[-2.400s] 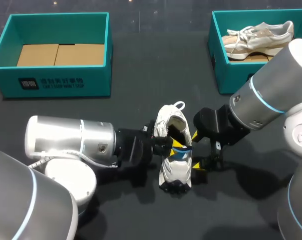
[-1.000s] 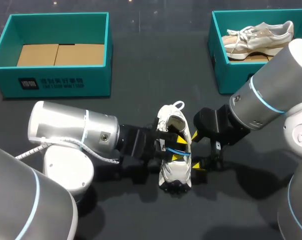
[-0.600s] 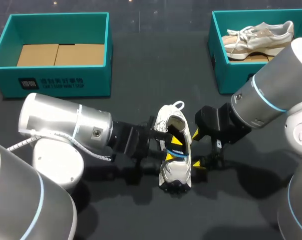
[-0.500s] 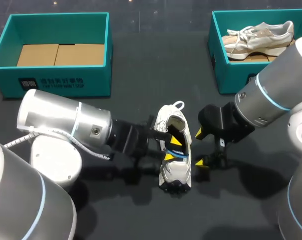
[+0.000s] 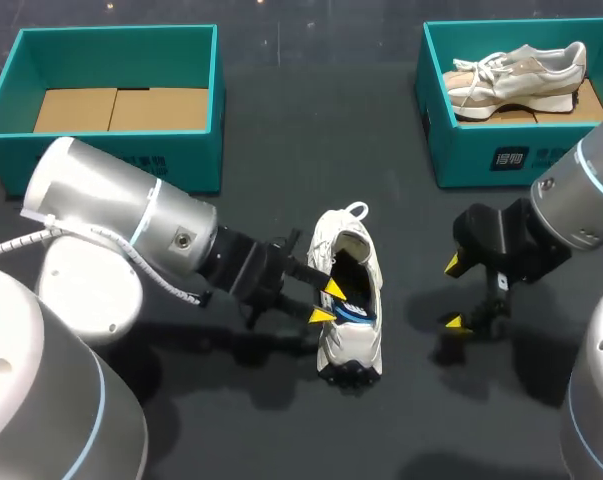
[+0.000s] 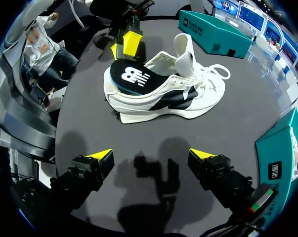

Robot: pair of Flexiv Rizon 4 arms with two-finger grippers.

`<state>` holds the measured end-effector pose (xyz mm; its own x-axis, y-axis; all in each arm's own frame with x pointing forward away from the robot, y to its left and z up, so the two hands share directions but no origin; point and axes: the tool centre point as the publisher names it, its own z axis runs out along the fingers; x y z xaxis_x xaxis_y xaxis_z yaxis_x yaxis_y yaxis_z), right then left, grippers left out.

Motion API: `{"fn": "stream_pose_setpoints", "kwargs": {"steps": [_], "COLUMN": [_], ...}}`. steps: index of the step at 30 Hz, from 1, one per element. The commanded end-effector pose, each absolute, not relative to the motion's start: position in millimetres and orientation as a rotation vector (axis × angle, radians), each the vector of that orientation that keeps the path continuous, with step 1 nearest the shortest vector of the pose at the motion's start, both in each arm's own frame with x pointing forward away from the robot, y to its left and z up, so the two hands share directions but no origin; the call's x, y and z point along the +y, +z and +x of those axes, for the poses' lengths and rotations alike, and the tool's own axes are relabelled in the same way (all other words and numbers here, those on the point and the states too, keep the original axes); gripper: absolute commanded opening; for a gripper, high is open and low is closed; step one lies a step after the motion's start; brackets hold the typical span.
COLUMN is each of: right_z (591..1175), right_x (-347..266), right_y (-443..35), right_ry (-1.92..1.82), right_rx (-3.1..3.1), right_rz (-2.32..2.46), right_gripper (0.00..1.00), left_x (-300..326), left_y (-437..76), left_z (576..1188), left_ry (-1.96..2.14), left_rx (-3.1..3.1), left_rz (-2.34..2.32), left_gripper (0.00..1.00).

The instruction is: Take the shoe out of the shoebox, open the shoe tongue, remove and reinsert the insole, then place the shoe into the shoebox

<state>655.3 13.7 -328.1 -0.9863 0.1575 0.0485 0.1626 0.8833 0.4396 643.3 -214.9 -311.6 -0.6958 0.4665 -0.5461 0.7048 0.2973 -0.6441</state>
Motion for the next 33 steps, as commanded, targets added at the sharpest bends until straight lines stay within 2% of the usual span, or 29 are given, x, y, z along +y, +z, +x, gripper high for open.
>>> {"fn": "stream_pose_setpoints", "kwargs": {"steps": [1,11,18,19,20,25,33], "right_z": [646,646,647,648,648,649,649], "right_x": [5,5,-13,-19,-25,-35,-35], "right_y": [-309,-309,-303,-302,-300,-299,-299], "right_ry": [-0.699,-0.699,-0.654,-0.651,-0.646,-0.627,-0.627], "right_rx": [-3.047,-3.047,-3.057,-3.057,-3.048,-3.006,-3.006], "right_rz": [-0.26,-0.26,-0.281,-0.287,-0.295,-0.319,-0.319], "right_gripper": [1.0,1.0,1.0,1.0,1.0,1.0,1.0], "left_x": [-195,-150,-133,-132,-130,-119,-119], "left_y": [-302,-284,-266,-265,-263,-255,-255], "left_z": [645,656,660,661,662,668,668], "left_ry": [-1.311,-1.269,-1.238,-1.229,-1.211,-1.188,-1.188], "left_rx": [2.38,2.43,2.452,2.452,2.453,2.441,2.441], "left_rz": [1.168,1.259,1.397,1.421,1.447,1.632,1.632], "left_gripper": [0.27,0.29,0.24,0.17,0.0,0.0,0.0]}}
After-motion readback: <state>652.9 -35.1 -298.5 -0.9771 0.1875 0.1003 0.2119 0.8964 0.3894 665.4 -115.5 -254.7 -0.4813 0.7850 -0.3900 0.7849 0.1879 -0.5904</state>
